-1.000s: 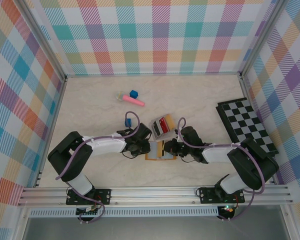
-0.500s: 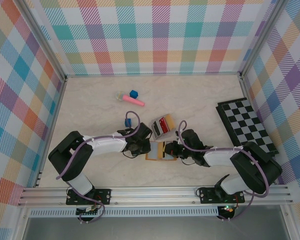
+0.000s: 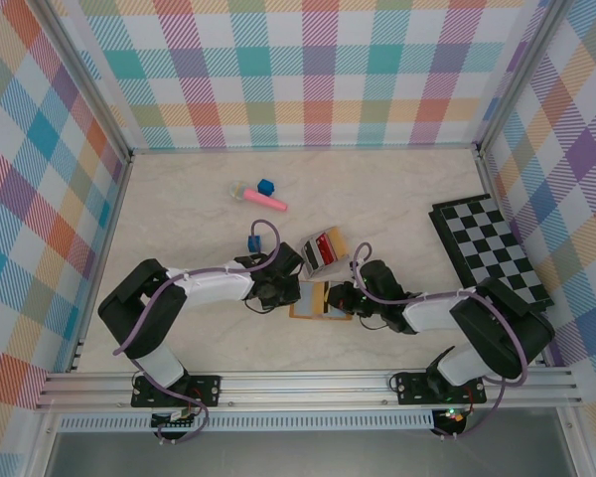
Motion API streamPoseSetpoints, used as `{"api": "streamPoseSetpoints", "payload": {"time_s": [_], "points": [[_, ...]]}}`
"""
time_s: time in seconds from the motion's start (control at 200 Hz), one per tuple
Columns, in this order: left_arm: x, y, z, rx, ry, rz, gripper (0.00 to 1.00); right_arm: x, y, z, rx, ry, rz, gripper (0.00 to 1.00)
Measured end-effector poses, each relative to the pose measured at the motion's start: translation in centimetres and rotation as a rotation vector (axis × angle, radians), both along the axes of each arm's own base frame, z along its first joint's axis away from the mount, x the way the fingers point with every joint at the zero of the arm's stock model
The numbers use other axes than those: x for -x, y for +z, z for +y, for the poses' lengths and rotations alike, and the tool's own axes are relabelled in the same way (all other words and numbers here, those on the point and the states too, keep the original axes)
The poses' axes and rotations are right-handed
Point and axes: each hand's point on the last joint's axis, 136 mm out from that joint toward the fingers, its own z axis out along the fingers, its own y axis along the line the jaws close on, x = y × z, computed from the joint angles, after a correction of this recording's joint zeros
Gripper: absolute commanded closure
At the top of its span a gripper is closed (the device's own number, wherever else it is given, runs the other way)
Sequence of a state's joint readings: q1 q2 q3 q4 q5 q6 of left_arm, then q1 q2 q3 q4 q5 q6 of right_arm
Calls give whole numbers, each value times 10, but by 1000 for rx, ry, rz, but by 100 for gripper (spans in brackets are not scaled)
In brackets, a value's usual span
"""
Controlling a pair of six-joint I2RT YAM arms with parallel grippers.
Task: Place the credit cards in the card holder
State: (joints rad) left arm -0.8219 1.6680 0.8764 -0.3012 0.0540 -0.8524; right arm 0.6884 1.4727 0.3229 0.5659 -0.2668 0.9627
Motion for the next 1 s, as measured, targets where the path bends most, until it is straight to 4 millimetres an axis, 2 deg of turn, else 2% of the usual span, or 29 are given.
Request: {"api": "streamPoseSetpoints", "payload": {"time_s": [0.385, 0.525, 0.705, 0.815, 0.885, 1.0], "points": [[0, 0, 0, -3, 3, 4, 96, -1, 3, 4, -33, -4, -8, 94], [0, 0, 0, -2, 11, 7, 96, 0, 6, 12, -18, 15, -6, 93], [0, 0, 0, 1, 20, 8, 96, 1, -3, 20, 1, 25, 20, 89], [0, 0, 0, 1, 21, 8, 96, -1, -3, 26, 14, 36, 33, 83], [0, 0, 0, 0, 21, 8, 96, -1, -4, 26, 30, 36, 45, 76], [0, 0, 0, 0, 21, 8, 96, 0, -1, 25, 64, 35, 58, 72]]}}
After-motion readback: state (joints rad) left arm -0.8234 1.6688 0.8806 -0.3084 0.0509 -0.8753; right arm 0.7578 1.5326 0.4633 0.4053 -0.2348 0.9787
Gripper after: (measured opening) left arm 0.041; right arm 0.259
